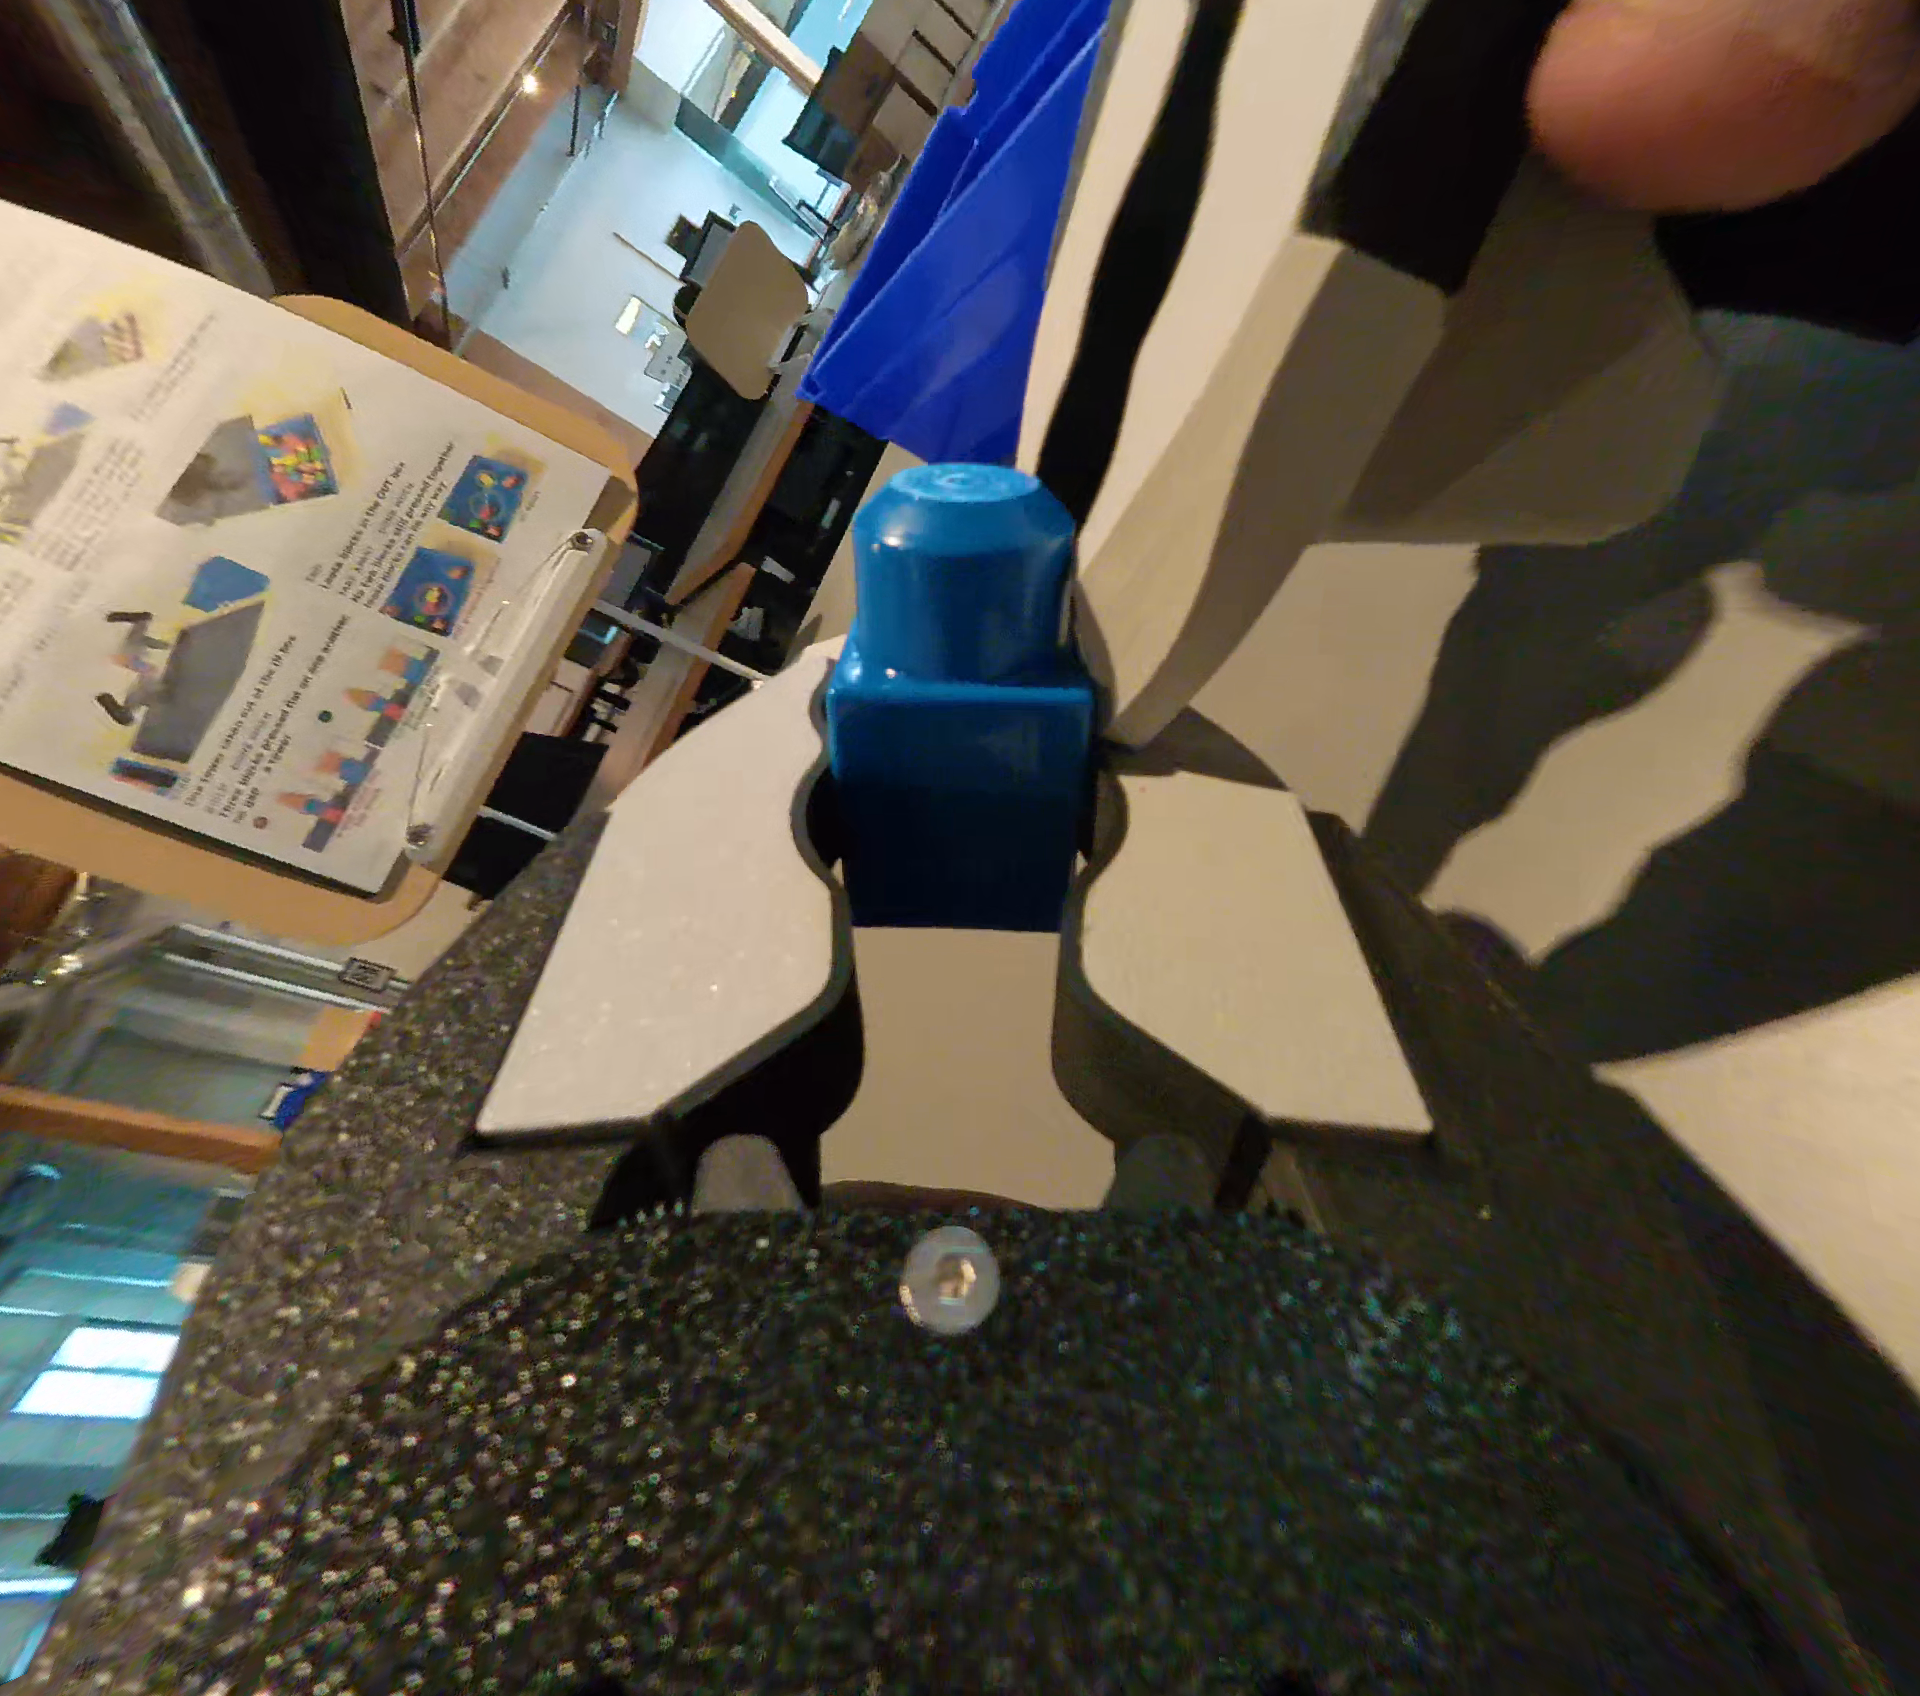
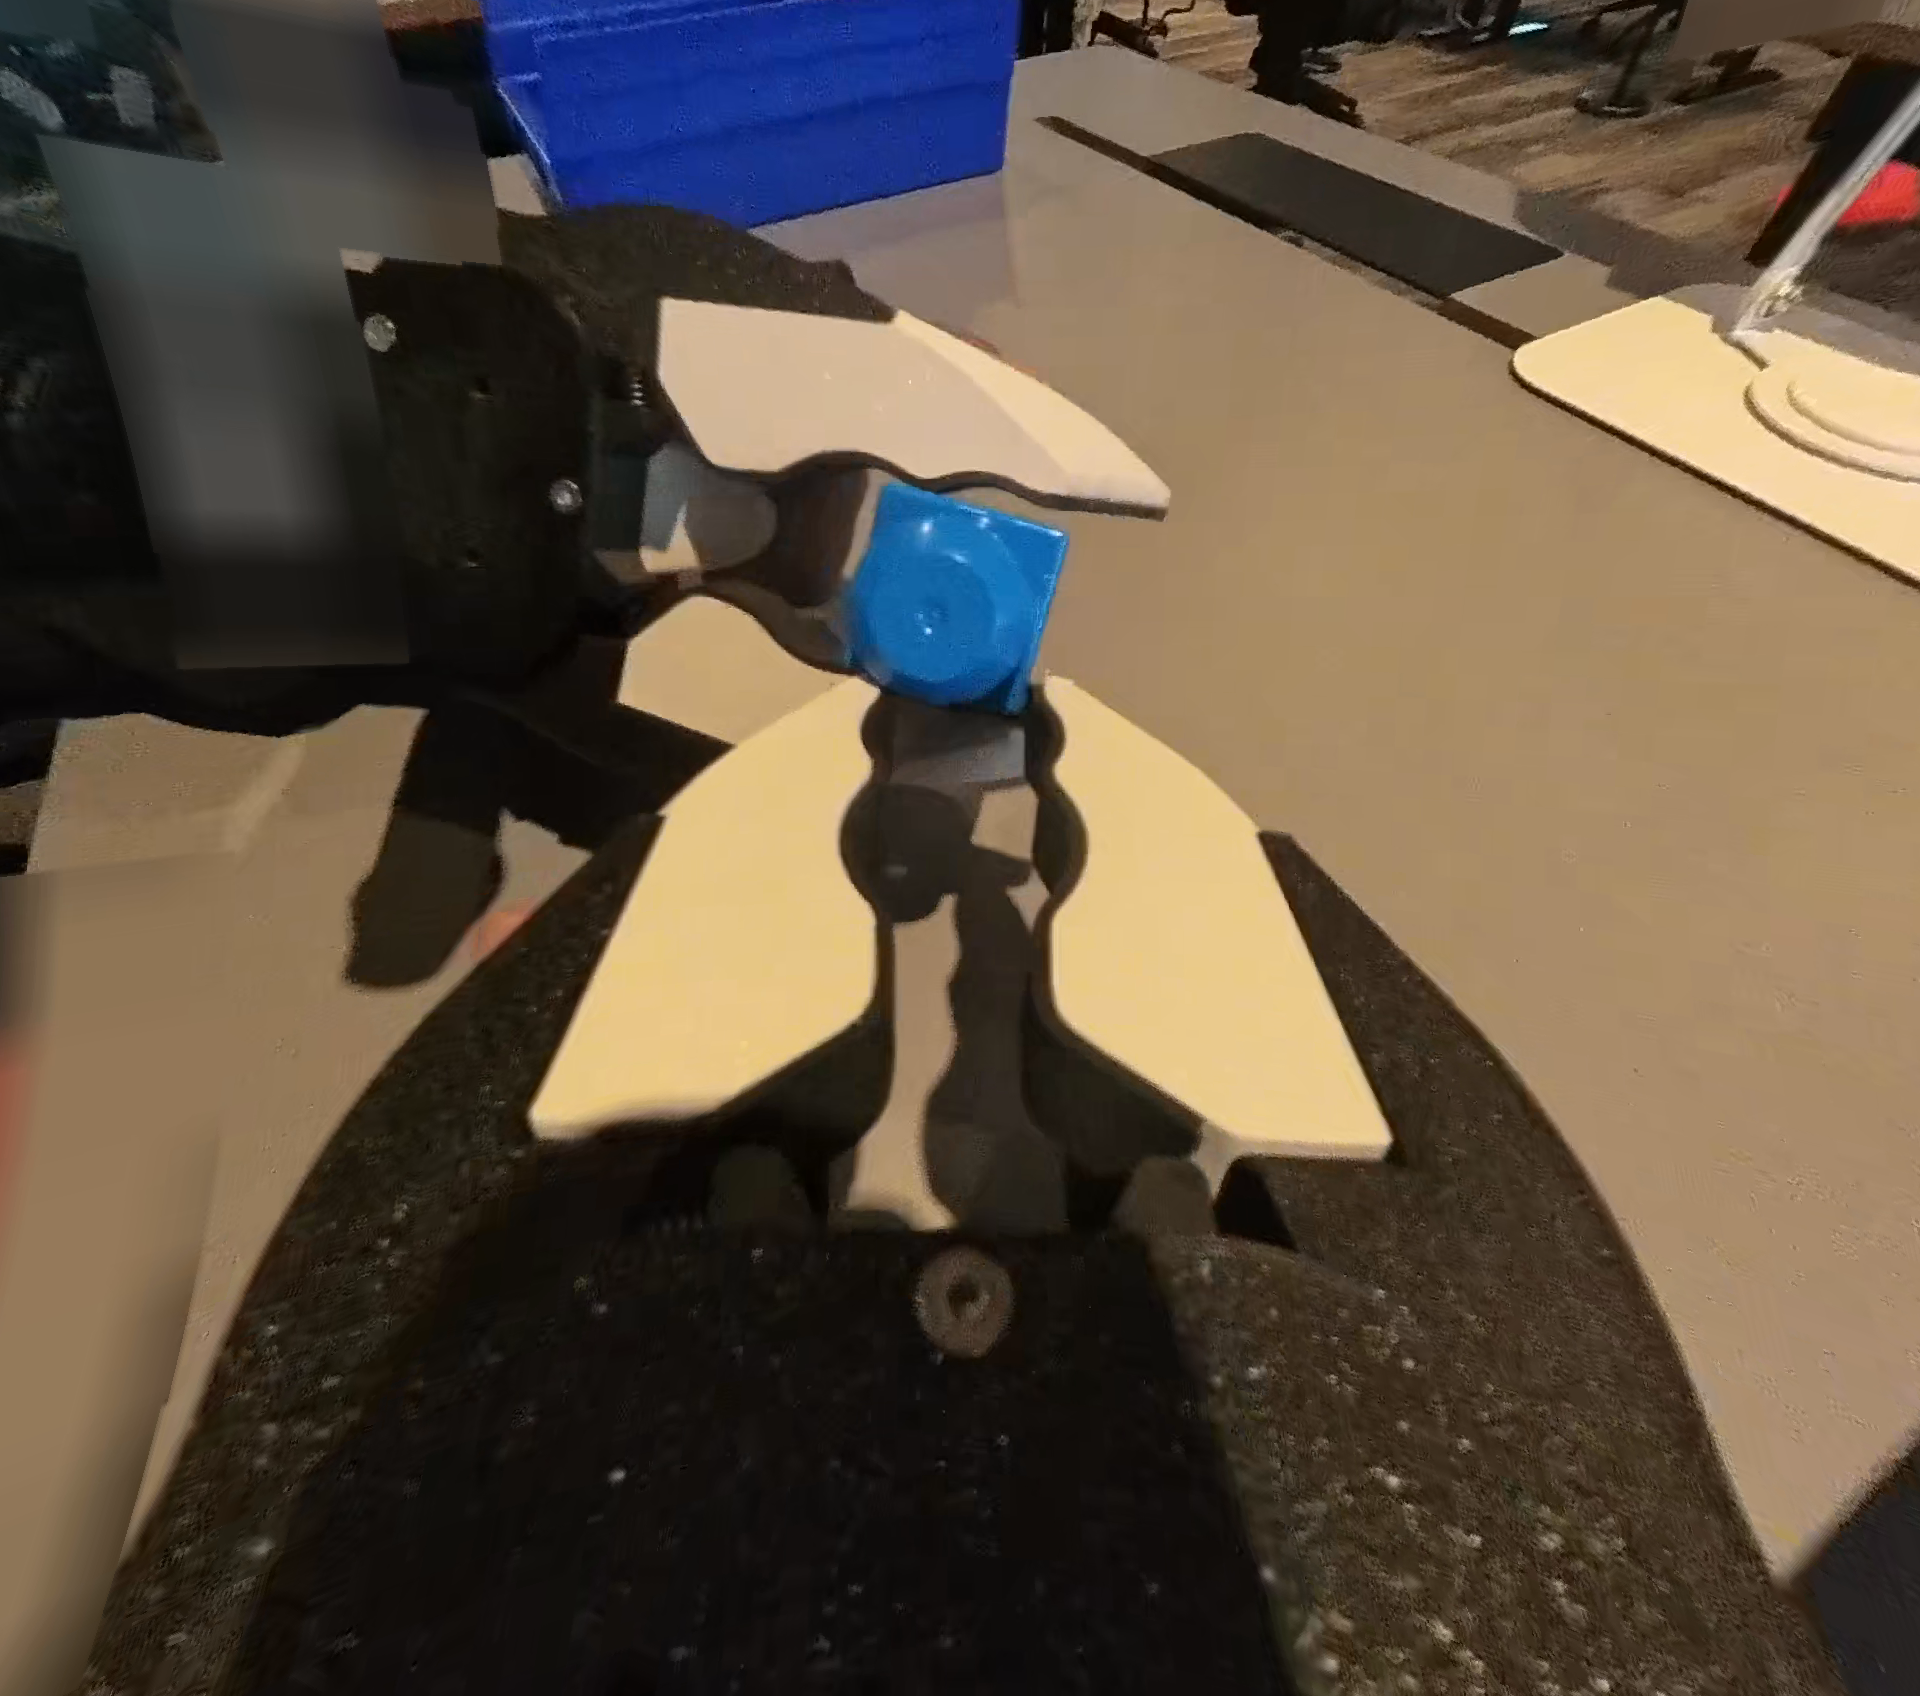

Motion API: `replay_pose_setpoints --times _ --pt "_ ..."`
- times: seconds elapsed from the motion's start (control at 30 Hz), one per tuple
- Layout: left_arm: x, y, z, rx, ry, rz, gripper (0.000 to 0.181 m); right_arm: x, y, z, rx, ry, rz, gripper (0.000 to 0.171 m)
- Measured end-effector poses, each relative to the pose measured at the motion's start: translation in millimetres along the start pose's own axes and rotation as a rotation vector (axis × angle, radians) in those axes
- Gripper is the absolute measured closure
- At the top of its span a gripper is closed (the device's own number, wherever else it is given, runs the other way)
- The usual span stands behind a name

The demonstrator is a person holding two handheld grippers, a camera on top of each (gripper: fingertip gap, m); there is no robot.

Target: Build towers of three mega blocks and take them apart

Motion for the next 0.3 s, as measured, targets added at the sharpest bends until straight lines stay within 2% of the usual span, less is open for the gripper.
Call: replay_pose_setpoints --times 0.1,0.17,0.3 --pt "1.0 -0.9 0.6 0.007 0.020 -0.003 0.140 1.1 -0.3 0.9 -0.001 -0.009 -0.004 0.146" --pt "3.2 -1.2 0.4 0.010 0.017 -0.006 0.141 2.2 -1.4 0.1 0.006 0.007 -0.017 0.134" --pt "5.7 -1.3 -2.1 0.025 0.064 -0.006 0.141 1.2 -2.2 -0.2 0.025 0.020 -0.010 0.128"
Point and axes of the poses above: each gripper's, where its closed fingertips meet, y out along the fingers, x out of its top, z = x × y across the jaws, the point moved 8 cm from there along -y, back along the fingers, and after that the axes turned 8 degrees about -y, right-handed, at the moved point
